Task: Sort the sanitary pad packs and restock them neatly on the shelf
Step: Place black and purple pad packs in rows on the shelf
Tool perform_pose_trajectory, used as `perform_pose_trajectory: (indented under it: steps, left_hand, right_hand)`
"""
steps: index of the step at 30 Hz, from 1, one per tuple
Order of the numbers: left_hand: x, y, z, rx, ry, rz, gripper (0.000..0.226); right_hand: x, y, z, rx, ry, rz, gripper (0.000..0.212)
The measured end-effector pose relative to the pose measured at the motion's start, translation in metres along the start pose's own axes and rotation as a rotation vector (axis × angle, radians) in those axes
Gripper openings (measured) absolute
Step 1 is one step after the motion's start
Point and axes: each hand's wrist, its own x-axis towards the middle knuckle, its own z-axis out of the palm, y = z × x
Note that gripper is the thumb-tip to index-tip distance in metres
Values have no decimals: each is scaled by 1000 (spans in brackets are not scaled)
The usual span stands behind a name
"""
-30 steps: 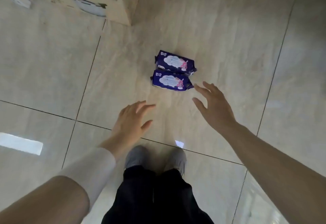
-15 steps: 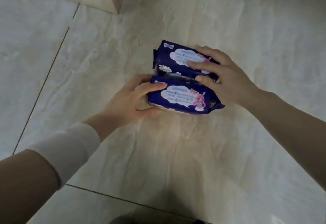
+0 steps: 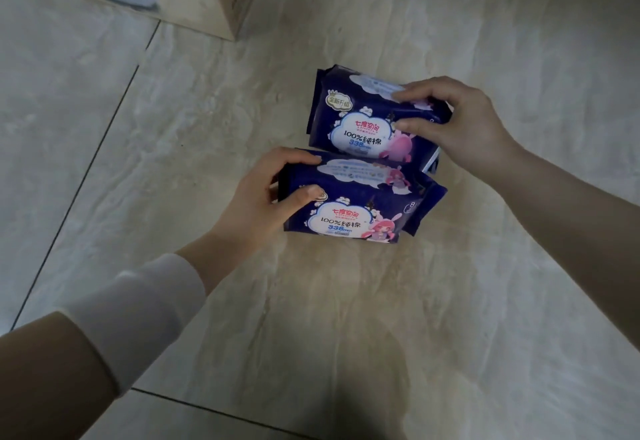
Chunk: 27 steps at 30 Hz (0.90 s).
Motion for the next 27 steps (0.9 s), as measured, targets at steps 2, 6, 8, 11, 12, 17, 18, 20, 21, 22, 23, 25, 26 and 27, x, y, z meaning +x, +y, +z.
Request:
perform_pose_trajectory:
  steps: [2,6,8,11,12,17,18,20,21,22,23,25,26,27]
  left_hand:
    - [-4,7,0,-26,26,-24,23]
    - [-25,58,-6,-17,-8,-90,20]
    - [-41,99,-8,2,-30,-115,19]
    - [-70,175,-10,10,-31,-161,17]
    - [-81,203,-13,15,-34,-178,16]
    - [-138,361,-27,48,-79,-248,11]
    - [-152,397,-29,43,-84,-262,10]
    - [-180,471,-34,35,-101,-287,9]
    - [-194,507,-37,34,-120,-295,10]
    - [-208,542,-39,36,-147,-305,11]
    - [-221,574,-42,46,-179,-311,11]
    - [-244,628,-48,90,-223,-297,12]
    - [-254,650,-51,116,-227,-277,14]
    - [-262,668,-55,140,-220,-255,16]
  right_hand:
    - [0,-7,-3,2,23,-2,34]
    - [-13,-47,-22,15,62,29,34]
    - [-26,-80,-39,10,84,48,33]
    - [-53,-142,-74,9,91,92,30]
    - [-64,-166,-86,2,85,102,29]
    - [-127,-301,-160,16,72,170,25]
    - [-141,-333,-177,17,73,181,25]
    - [-170,-400,-211,35,83,209,26]
    - [-186,-432,-228,38,88,222,26]
    - [-201,-463,-244,31,89,230,27]
    - [-216,-491,-259,18,91,232,27]
    - [-243,-538,-284,-15,108,207,28]
    - [-256,-557,-295,-30,128,189,28]
    - [-268,-572,-305,-41,151,177,28]
